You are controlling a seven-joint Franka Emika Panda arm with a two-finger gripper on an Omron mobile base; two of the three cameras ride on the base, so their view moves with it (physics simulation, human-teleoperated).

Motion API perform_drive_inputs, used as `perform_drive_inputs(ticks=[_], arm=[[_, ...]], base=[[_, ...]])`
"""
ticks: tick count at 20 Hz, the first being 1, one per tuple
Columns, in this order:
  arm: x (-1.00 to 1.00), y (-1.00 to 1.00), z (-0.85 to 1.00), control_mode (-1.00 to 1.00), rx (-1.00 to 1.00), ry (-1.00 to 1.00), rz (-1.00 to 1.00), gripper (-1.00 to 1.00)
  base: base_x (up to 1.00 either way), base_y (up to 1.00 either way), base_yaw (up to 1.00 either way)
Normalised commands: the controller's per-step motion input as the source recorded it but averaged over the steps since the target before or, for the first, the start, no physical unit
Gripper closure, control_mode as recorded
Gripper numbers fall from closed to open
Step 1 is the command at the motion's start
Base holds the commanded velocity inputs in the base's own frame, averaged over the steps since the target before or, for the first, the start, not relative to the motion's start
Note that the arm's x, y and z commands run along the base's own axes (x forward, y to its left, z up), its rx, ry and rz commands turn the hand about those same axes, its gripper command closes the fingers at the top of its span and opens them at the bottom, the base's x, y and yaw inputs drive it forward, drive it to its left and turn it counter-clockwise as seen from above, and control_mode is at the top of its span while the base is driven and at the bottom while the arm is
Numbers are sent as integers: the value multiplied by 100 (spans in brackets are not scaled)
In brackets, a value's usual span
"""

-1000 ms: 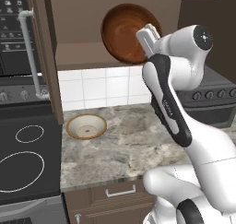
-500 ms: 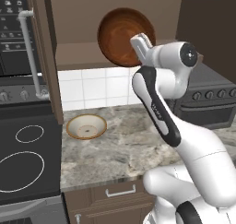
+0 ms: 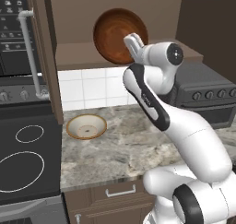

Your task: Open the cabinet. Pick the bowls from the counter and place them in the cabinet. Then close the cabinet.

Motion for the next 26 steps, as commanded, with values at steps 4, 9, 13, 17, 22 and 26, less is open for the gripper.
perform_drive_inputs(ticks=[4,9,13,17,22,26], arm=[[42,16,0,-100,1,0,0,100],[27,15,-4,-100,3,2,0,100],[17,12,-13,-100,3,3,0,100],[21,11,-13,-100,2,2,0,100],[27,15,-12,-100,0,1,0,100],[17,29,-22,-100,0,2,0,-100]], base=[[0,0,0],[0,0,0],[0,0,0],[0,0,0],[0,0,0],[0,0,0]])
